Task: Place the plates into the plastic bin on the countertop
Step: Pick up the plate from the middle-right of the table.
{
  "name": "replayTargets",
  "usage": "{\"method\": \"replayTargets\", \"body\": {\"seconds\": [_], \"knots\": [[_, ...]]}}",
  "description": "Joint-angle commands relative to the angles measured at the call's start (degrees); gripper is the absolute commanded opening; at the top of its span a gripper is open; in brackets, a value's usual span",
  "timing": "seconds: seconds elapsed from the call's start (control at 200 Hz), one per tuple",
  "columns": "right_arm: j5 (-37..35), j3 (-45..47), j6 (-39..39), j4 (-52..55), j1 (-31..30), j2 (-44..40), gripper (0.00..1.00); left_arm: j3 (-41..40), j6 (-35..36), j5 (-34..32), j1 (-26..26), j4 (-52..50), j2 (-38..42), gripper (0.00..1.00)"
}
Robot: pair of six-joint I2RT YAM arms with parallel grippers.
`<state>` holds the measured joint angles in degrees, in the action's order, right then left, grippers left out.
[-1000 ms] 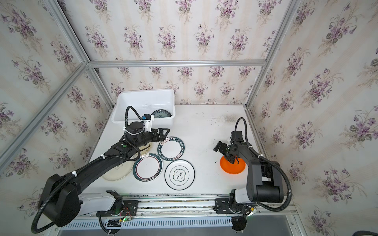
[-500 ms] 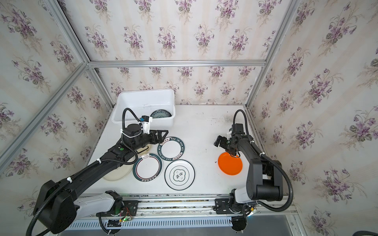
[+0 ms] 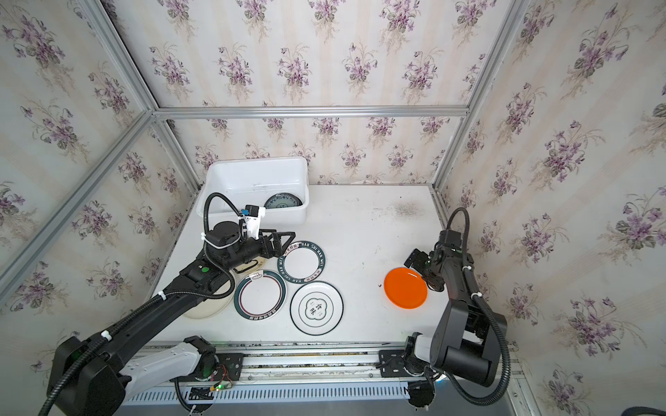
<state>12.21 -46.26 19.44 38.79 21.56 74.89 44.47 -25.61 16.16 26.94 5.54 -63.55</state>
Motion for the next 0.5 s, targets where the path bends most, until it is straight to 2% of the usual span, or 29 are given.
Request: {"method": "replayTargets", "body": {"seconds": [0.0, 0.31, 0.495], "knots": [[-4.32, 0.97, -0.06, 1.38, 0.25, -0.87, 0.96, -0.5, 1.42, 0.89, -0.01, 1.31, 0.52, 1.0], [-4.28, 7.48, 1.24, -0.8, 0.3, -0.67, 0.96, -0.8, 1.56, 0.99, -0.04, 1.36, 0.86, 1.0], [-1.19, 8.38, 2.81, -2.91, 0.32, 1.73, 0.82, -1.32, 1.62, 0.02, -0.04, 1.74, 0.44, 1.0]]}}
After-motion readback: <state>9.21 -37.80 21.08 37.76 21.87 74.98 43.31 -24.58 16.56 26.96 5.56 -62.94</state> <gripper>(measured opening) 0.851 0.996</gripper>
